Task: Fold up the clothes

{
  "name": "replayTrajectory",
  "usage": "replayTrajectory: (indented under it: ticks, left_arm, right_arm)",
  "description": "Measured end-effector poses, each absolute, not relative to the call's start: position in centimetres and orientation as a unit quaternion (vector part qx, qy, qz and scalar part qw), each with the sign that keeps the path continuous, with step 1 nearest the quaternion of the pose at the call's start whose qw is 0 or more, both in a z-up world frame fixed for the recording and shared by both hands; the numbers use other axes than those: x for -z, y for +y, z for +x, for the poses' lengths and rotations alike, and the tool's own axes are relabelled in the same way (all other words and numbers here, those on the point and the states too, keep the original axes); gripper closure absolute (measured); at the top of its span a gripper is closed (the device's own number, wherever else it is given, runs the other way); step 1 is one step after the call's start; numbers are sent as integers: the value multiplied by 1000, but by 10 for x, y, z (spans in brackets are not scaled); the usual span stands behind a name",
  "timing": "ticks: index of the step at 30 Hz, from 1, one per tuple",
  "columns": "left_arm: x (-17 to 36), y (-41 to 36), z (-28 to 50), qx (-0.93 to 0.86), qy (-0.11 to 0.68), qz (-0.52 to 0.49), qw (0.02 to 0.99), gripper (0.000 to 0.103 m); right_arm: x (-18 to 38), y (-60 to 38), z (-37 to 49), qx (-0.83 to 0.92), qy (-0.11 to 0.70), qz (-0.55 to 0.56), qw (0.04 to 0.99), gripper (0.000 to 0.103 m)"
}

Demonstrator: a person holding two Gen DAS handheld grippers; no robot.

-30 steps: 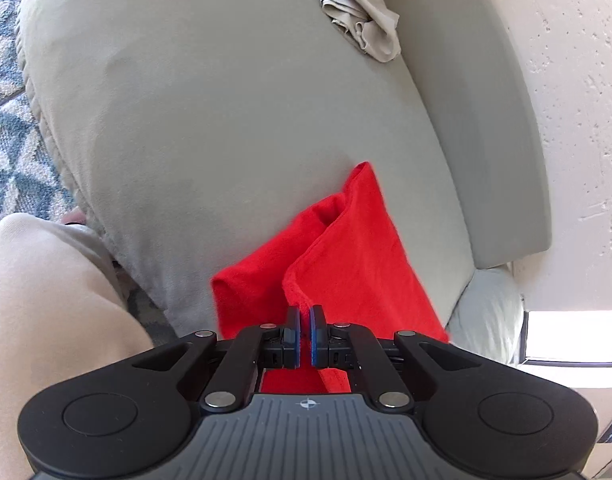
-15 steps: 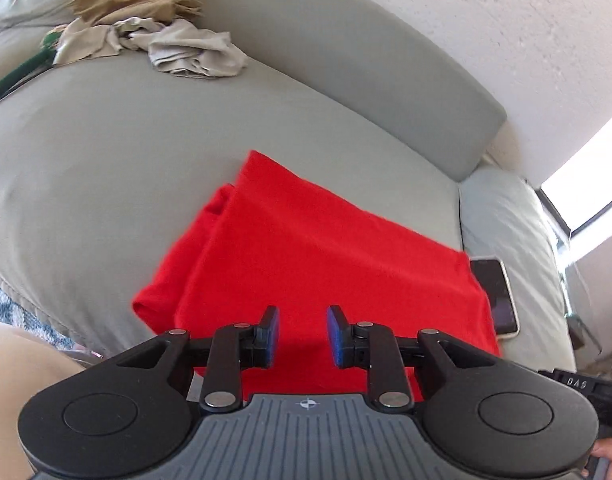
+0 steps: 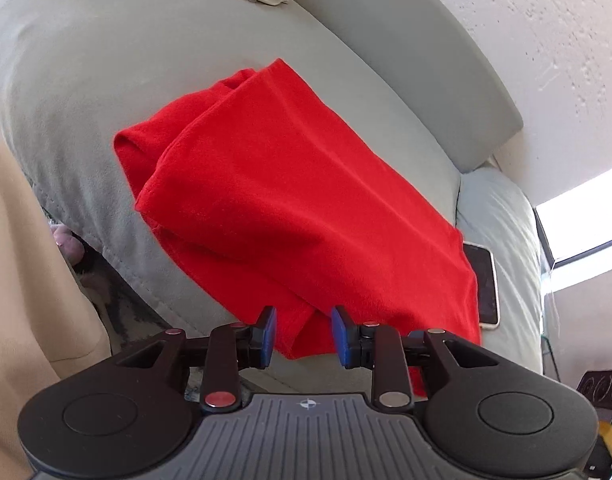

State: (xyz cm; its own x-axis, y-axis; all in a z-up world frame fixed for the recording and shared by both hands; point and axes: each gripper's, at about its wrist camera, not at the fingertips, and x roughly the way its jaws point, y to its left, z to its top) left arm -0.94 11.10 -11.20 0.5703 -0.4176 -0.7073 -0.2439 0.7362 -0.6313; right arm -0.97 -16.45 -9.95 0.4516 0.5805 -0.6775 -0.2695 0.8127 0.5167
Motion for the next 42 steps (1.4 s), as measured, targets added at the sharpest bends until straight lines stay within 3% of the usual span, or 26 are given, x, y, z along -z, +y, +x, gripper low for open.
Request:
replayTrajectory:
  ticks: [7,19,21,27,30,35,38,42]
  left_arm:
    - [144,124,-4,58,435,-505,743,72]
    - [159,118,15,45,409,-545,731,58]
    - [157,118,19,46,416,-557,718,58]
    - [132,124,24,53,421,-551,719,72]
    - [123,125,30,62,412,-557,719,75]
    - [117,121,41,62,411,-556,720,75]
    - [118,119,45,62,414,-554,720,75]
    - [126,122,49,59,427,-551,715,75]
  right_arm:
    - [103,-162,-4,-274,456,217,818,67]
    - [114,-179,-2,-242,447,282,814,67]
    - [116,-181,-2,-240,446,287,813,67]
    - [112,-181,0,-253,448,282,810,67]
    - [106,-161,-2,-291,441,230,817,67]
    - [90,-104,-29,-278,361,-32,890,67]
    - [94,-78,-43,-262,319,-171,895,55]
    - [107,-62,-40,-245,307,-236,889,60]
